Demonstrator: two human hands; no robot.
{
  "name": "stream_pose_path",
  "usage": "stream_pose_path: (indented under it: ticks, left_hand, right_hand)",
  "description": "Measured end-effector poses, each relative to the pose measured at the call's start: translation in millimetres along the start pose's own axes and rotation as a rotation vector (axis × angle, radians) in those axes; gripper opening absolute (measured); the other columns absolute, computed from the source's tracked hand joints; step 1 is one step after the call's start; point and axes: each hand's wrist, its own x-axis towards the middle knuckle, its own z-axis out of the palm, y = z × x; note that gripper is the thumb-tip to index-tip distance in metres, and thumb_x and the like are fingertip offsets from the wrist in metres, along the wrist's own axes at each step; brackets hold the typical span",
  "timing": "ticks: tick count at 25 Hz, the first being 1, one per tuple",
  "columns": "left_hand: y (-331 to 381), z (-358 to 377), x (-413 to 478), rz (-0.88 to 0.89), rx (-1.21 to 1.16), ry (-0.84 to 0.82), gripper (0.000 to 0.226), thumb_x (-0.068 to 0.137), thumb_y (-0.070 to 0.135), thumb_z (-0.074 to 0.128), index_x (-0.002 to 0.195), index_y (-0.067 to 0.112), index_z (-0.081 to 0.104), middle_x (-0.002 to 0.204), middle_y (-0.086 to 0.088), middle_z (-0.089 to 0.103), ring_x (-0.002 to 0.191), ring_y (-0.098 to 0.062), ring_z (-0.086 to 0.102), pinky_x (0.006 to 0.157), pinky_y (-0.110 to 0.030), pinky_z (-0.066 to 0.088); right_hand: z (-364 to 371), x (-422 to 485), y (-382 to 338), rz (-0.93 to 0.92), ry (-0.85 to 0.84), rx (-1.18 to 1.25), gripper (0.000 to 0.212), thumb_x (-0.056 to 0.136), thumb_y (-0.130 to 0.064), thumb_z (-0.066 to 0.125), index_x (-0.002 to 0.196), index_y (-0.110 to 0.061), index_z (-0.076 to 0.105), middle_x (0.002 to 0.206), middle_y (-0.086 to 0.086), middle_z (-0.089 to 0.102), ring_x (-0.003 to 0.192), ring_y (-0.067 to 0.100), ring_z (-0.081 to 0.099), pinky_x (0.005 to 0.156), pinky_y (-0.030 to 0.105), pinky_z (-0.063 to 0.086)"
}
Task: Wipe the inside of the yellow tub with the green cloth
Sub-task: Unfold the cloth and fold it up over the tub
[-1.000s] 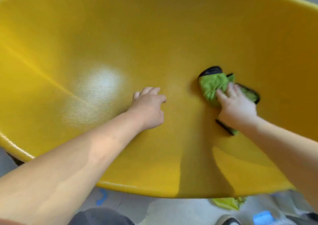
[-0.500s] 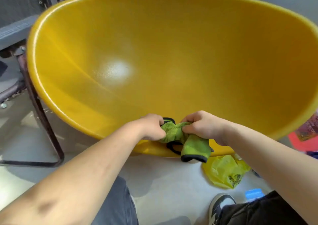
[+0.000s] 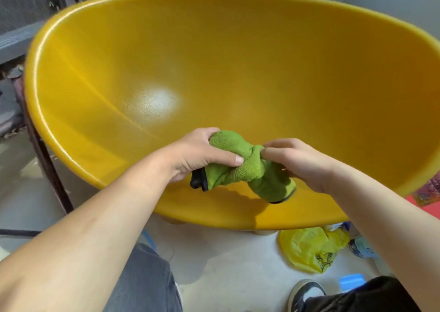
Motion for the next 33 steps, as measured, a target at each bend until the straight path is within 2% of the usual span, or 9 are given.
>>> stream_pose_path:
  ticks: [2,5,8,10,15,20,23,26,33]
  left_hand:
    - [0,-7,0,0.001,0.004,0.008,0.043,0.077,0.030,0.088,0.109,0.017,0.064,0.106,-0.001,0.079,0.098,-0.016,0.076,0.090,-0.037,0.058]
    - [-5,-15,6,0.080,0.386,0.274,0.031,0.078,0.043,0.085,0.077,0.023,0.060,0.072,0.008,0.070,0.065,-0.010,0.065,0.061,-0.029,0.050]
    - [-1,-23,7,0.307,0.607,0.504,0.036,0.072,0.038,0.088,0.074,0.017,0.059,0.094,0.002,0.069,0.087,-0.020,0.064,0.079,-0.032,0.051]
    - [7,-24,2,0.446,0.598,0.537,0.033,0.074,0.030,0.086,0.071,0.016,0.056,0.107,0.011,0.069,0.099,-0.013,0.062,0.088,-0.026,0.048]
    - [22,-18,-7,0.557,0.426,0.686,0.030,0.084,0.031,0.078,0.080,0.016,0.051,0.067,0.008,0.056,0.059,-0.010,0.047,0.054,-0.027,0.039]
    - [20,-34,-17,0.458,0.425,0.695,0.030,0.090,0.037,0.073,0.088,0.016,0.053,0.075,-0.002,0.060,0.062,-0.016,0.049,0.057,-0.033,0.040]
    - [19,-40,-23,0.472,0.398,0.781,0.027,0.085,0.047,0.074,0.088,0.025,0.059,0.082,0.002,0.071,0.072,-0.025,0.065,0.065,-0.044,0.052]
    - [40,-41,-16,0.463,0.443,0.797,0.024,0.083,0.048,0.073,0.082,0.025,0.064,0.076,0.002,0.070,0.068,-0.027,0.068,0.062,-0.049,0.058]
    - [87,-50,-32,0.693,0.464,0.831,0.021,0.087,0.038,0.072,0.083,0.019,0.064,0.080,-0.005,0.068,0.073,-0.016,0.062,0.067,-0.034,0.054]
  right_hand:
    - [0,4,3,0.041,-0.037,-0.015,0.025,0.078,-0.037,0.082,0.092,-0.016,0.076,0.089,0.006,0.079,0.080,0.024,0.070,0.073,0.038,0.054]
    - [-2,6,-1,0.032,0.015,-0.067,0.034,0.072,-0.030,0.092,0.095,-0.011,0.075,0.091,0.019,0.078,0.074,0.034,0.074,0.071,0.045,0.060]
    - [-6,-2,-11,-0.078,0.074,-0.209,0.031,0.075,-0.030,0.090,0.085,-0.010,0.070,0.069,0.012,0.070,0.059,0.021,0.060,0.054,0.035,0.046]
    - [-11,-6,-17,-0.173,0.193,-0.232,0.029,0.080,-0.033,0.086,0.084,-0.013,0.065,0.064,0.000,0.063,0.054,0.013,0.053,0.049,0.028,0.042]
    - [-27,3,-3,-0.167,0.345,-0.508,0.020,0.087,-0.029,0.075,0.091,-0.017,0.060,0.080,0.006,0.067,0.071,0.020,0.061,0.058,0.034,0.046]
    - [-36,-5,6,-0.188,0.277,0.167,0.019,0.093,-0.023,0.066,0.102,-0.006,0.067,0.111,0.023,0.071,0.105,0.035,0.070,0.087,0.050,0.061]
    - [-38,-18,-10,-0.261,0.325,0.434,0.017,0.102,-0.020,0.058,0.115,-0.018,0.068,0.115,0.016,0.071,0.106,0.033,0.070,0.065,0.043,0.062]
    - [-38,-18,-32,-0.338,0.370,0.675,0.023,0.101,-0.016,0.059,0.123,-0.016,0.066,0.130,0.010,0.067,0.118,0.024,0.067,0.080,0.042,0.064]
    - [-65,-38,-62,-0.611,0.225,0.686,0.027,0.098,0.001,0.050,0.123,-0.001,0.059,0.132,0.023,0.065,0.125,0.031,0.064,0.104,0.048,0.053]
